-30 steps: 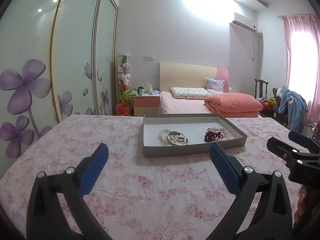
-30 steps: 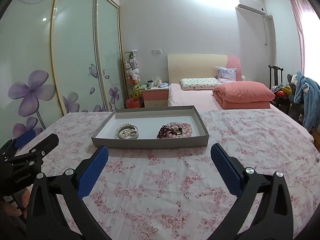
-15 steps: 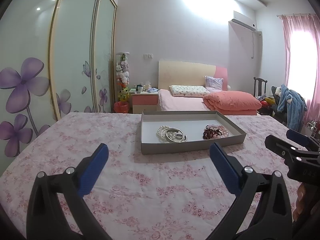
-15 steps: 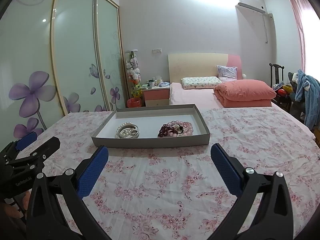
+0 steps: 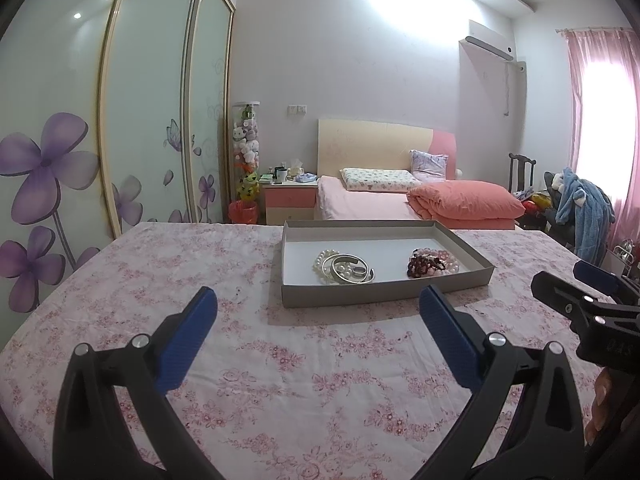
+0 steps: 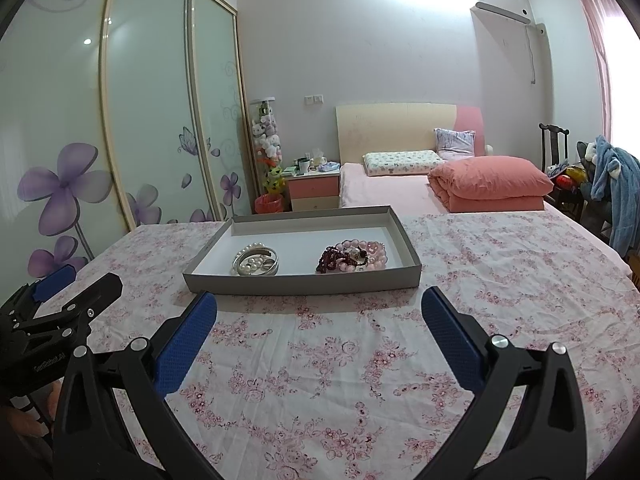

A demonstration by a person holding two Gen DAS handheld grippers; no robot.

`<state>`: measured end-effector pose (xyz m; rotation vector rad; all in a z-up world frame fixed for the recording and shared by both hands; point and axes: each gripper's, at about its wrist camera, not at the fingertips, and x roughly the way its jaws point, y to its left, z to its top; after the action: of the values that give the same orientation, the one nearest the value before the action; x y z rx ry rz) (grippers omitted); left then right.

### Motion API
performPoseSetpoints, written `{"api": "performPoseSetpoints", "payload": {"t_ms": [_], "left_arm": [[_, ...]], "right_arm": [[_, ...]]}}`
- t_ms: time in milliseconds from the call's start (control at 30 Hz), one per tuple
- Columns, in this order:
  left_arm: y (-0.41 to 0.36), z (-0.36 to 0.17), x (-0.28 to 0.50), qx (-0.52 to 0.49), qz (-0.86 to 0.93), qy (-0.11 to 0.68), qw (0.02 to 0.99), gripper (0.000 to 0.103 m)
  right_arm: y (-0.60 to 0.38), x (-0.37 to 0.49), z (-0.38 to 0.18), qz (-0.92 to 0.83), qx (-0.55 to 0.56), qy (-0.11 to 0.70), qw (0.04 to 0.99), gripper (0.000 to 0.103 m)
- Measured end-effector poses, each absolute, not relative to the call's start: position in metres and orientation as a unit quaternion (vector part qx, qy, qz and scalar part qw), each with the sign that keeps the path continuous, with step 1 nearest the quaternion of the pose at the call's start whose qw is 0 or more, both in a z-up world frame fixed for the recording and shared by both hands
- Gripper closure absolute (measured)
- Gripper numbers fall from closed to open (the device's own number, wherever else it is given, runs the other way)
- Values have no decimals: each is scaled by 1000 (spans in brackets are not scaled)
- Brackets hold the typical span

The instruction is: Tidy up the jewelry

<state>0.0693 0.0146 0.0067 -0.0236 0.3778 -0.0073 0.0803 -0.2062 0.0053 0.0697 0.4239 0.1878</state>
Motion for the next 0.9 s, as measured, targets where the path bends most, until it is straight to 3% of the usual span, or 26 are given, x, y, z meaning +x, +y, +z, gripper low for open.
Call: {"api": "performPoseSetpoints", "payload": {"t_ms": [900], "left_arm": [[8,0,73,-8,-9,193,981,4]], "right_arm": [[-202,80,0,95,37,213,972,2]]}}
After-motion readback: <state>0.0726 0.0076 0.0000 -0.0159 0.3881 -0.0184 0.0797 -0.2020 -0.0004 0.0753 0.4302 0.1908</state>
